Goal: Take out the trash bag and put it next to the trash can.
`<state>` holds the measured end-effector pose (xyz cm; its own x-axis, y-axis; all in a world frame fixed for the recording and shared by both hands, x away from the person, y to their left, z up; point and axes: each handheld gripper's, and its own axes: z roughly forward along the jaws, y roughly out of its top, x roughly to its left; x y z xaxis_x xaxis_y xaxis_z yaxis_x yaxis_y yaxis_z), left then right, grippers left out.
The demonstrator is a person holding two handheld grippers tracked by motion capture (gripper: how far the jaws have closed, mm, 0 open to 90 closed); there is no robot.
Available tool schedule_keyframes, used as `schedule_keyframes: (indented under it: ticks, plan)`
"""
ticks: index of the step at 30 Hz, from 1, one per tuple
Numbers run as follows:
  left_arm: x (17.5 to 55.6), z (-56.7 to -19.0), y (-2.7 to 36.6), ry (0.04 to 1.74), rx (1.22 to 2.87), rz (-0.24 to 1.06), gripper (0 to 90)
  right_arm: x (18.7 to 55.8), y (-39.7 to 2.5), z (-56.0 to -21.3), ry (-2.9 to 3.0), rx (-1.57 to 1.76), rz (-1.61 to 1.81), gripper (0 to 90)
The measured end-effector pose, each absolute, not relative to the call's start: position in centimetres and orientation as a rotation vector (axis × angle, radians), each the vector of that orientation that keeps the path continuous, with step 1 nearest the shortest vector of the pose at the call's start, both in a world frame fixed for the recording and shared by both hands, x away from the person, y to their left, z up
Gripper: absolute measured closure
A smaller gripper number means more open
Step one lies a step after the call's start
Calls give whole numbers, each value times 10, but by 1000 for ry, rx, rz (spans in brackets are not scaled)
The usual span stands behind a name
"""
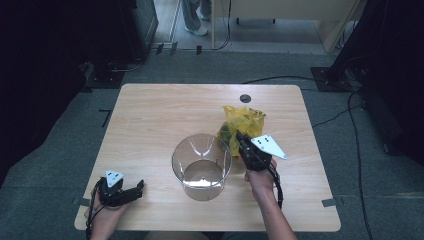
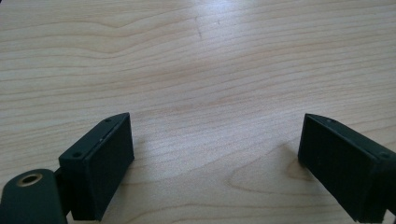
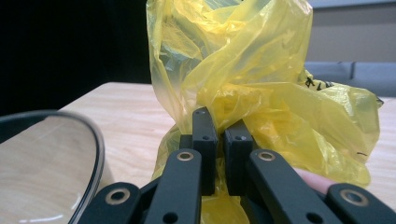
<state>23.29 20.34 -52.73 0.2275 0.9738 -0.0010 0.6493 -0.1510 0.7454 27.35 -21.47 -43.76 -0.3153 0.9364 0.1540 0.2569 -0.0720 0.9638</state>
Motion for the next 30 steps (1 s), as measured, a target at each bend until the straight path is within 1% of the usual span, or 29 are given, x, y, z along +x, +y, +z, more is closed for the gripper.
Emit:
schedule_keyframes:
  ticks: [4, 7, 8, 9, 14, 16, 20, 24, 30]
  plan:
    - [233, -527, 204, 1489, 1879, 667, 98, 278, -212, -445, 1626, 1312, 1436, 855]
    - [233, -527, 203, 1490, 1880, 667, 98, 279, -215, -447, 1645, 1323, 1463, 811]
    - [233, -527, 204, 1490, 1880, 667, 98, 280, -216, -448, 1650, 1325, 1475, 779]
    - [233, -527, 204, 1490, 1880, 667, 98, 280, -218, -448, 1656, 1328, 1485, 729]
    - [233, -527, 204, 1490, 1881, 665, 98, 275, -226, -449, 1655, 1343, 1489, 430]
    - [233, -527, 204, 1490, 1881, 665, 98, 271, -230, -449, 1650, 1339, 1486, 357]
    - [233, -527, 204, 1490, 1881, 664, 98, 263, -240, -446, 1638, 1330, 1503, 248]
    - [233, -527, 204, 1489, 1882, 666, 98, 255, -250, -440, 1612, 1321, 1501, 213]
    - [233, -527, 204, 1489, 1883, 667, 98, 246, -264, -437, 1586, 1332, 1474, 199]
